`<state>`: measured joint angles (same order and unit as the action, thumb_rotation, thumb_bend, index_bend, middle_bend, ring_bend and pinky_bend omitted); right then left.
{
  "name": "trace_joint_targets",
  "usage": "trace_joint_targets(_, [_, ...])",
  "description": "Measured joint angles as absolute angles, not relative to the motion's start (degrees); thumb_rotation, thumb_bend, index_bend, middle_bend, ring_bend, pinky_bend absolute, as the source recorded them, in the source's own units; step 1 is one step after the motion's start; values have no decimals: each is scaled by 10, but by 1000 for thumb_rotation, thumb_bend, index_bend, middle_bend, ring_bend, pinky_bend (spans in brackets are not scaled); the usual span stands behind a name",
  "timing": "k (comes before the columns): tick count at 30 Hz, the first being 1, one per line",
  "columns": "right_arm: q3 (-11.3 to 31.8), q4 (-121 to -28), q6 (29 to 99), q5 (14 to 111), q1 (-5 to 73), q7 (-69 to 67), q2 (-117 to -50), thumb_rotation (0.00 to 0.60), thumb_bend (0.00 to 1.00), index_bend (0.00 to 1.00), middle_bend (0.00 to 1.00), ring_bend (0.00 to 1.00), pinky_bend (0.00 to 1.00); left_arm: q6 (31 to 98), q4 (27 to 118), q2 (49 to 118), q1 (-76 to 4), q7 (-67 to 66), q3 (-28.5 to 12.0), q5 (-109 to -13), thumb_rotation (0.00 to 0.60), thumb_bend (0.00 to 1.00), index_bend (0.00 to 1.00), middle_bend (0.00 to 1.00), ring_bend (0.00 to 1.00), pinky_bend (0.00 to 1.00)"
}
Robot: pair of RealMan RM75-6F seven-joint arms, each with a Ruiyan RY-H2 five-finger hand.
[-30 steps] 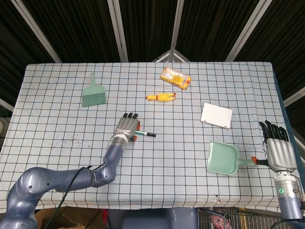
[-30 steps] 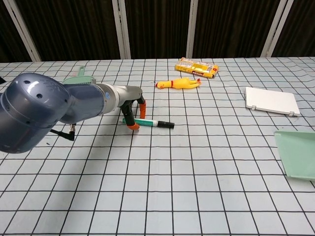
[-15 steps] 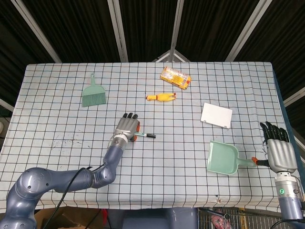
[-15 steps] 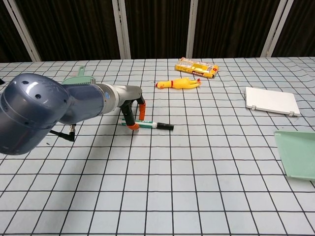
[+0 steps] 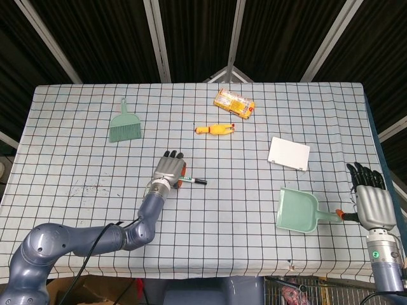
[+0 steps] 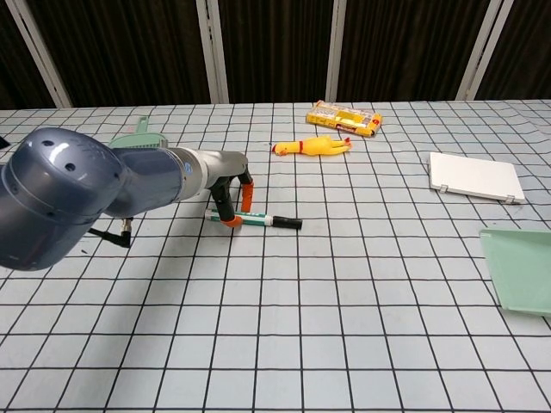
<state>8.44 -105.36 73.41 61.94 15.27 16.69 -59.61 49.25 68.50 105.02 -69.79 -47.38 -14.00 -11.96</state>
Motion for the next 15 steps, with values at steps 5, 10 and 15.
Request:
trace_joint_targets(5, [86, -1053, 734, 618, 153, 166, -597, 600, 94, 18, 0, 22, 0, 491, 687, 1049, -697, -472, -142, -121, 600, 516, 497, 90, 0, 0])
trace_joint_targets(10, [85, -1053, 734, 618, 153, 166, -597, 600, 94, 18, 0, 23, 0, 490, 692, 1044, -695, -472, -142, -122, 600, 516, 490, 88, 0, 0])
trace_joint_targets(15, [85, -1055, 736, 619, 152, 167, -597, 600, 94, 18, 0, 23, 0, 486, 694, 1042, -693, -472, -139, -121, 600, 514, 475, 86, 0, 0])
